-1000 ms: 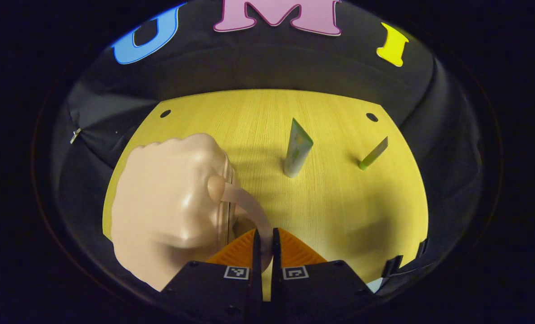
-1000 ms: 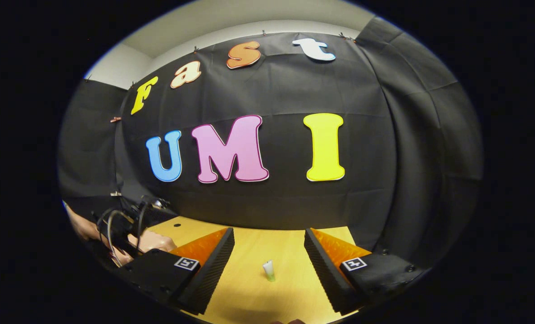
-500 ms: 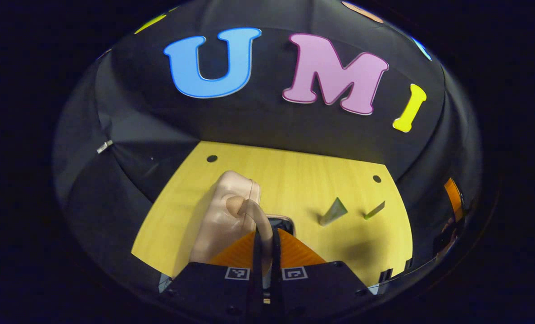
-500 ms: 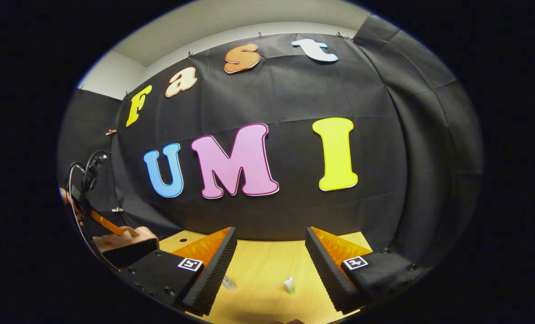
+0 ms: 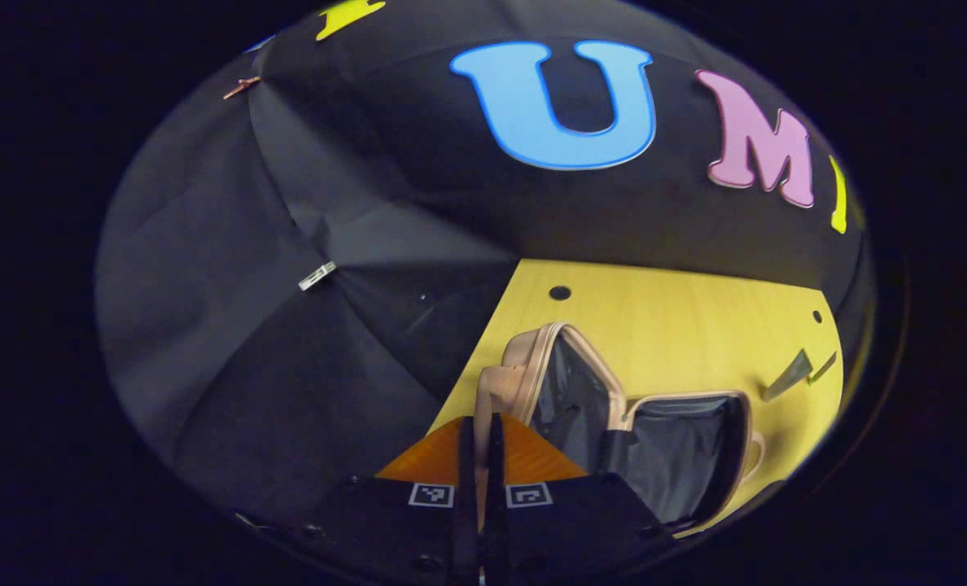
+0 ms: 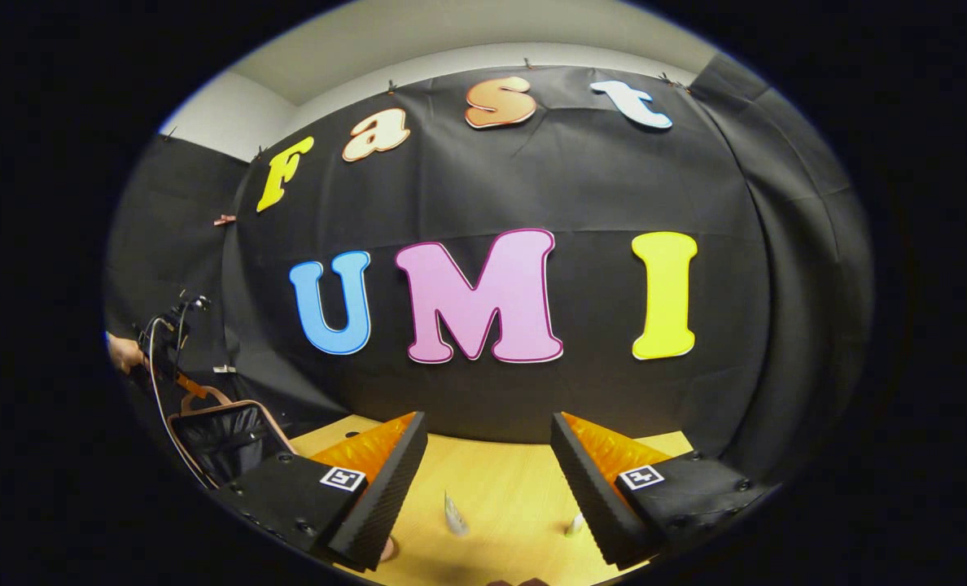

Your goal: First open the suitcase, pack the skin care products into it, and then close the suitcase.

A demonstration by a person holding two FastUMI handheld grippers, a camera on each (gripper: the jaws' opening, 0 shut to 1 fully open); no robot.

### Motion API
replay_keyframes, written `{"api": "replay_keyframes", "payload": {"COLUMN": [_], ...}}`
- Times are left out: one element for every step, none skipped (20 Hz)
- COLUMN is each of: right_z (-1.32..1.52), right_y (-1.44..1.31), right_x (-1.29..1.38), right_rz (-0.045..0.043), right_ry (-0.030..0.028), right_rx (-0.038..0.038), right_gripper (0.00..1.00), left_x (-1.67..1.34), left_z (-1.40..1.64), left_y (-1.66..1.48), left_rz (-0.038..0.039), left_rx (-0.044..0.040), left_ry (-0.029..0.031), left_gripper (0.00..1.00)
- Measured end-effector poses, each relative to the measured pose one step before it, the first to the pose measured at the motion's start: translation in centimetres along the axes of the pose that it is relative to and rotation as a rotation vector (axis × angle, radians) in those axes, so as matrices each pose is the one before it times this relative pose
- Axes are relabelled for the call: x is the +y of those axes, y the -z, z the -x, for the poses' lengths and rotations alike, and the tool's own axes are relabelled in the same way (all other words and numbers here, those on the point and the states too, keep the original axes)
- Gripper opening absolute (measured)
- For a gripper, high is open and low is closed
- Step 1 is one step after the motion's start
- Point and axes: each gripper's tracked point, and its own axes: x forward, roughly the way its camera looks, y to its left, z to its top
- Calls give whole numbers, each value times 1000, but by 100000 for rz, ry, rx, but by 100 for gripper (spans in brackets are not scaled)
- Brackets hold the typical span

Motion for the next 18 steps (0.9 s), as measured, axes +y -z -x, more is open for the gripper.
{"api": "replay_keyframes", "payload": {"right_z": [-95, -181, -194, -131, -172, 0, -90, 0, 69, 54, 5, 31, 63, -8, -79, -135, -105, -108], "right_y": [25, 52, 172, 398, 225, 246, 300, 212, 60, 205, 3, 23, -90, -39, 34, 164, 226, 294], "right_x": [250, 249, 255, 286, 224, 106, 321, 300, 224, 184, 208, 188, 236, 310, 291, 195, 52, 185], "right_rz": [2281, 2098, 1734, 1311, 1201, 598, 168, -39, 61, 295, 456, 593, 733, 681, 496, 649, 507, 40], "right_ry": [924, 1184, 1510, 1314, 1923, 1590, 1133, 1130, 1149, 1153, 980, 890, 620, 461, 316, 810, 826, 639], "right_rx": [582, 804, 1349, 1503, 1144, 1487, 1691, 1277, 964, 1087, 945, 507, 246, 33, 205, 363, 72, 241], "right_gripper": [96, 96, 96, 96, 96, 96, 96, 96, 96, 96, 98, 98, 98, 98, 98, 98, 98, 96], "left_x": [603, 608, 189, 305, 239, 700, 641, 231, 212, 340, -413, -215, 869, 197, 142, -50, -459, -847], "left_z": [-1844, -1890, -1607, -1812, -1879, -2225, -1957, -1402, -1338, -1696, -1209, -899, -627, -331, 39, 154, 472, 802], "left_y": [678, 665, 990, 652, 824, 726, 1135, 1292, 1225, 902, 766, 262, -53, -154, 37, -271, -679, -995], "left_rz": [-805, 12, 374, 944, 1079, 1303, 1656, 546, -1158, -1794, -1328, -625, -1647, -915, -52, 52, 559, 835], "left_rx": [1747, 1989, 2174, 2129, 2318, 2330, 3028, 4089, 4630, 2603, 1507, -6, -1732, -795, -1112, -1527, -2133, -3870], "left_ry": [231, 713, 605, 700, 1542, 1129, 1323, 1121, -178, -1092, 1054, 1001, -1352, 25, 60, 1951, 3494, 4665], "left_gripper": [9, 8, 8, 8, 8, 8, 8, 8, 8, 9, 10, 10, 14, 13, 14, 18, 23, 43]}}
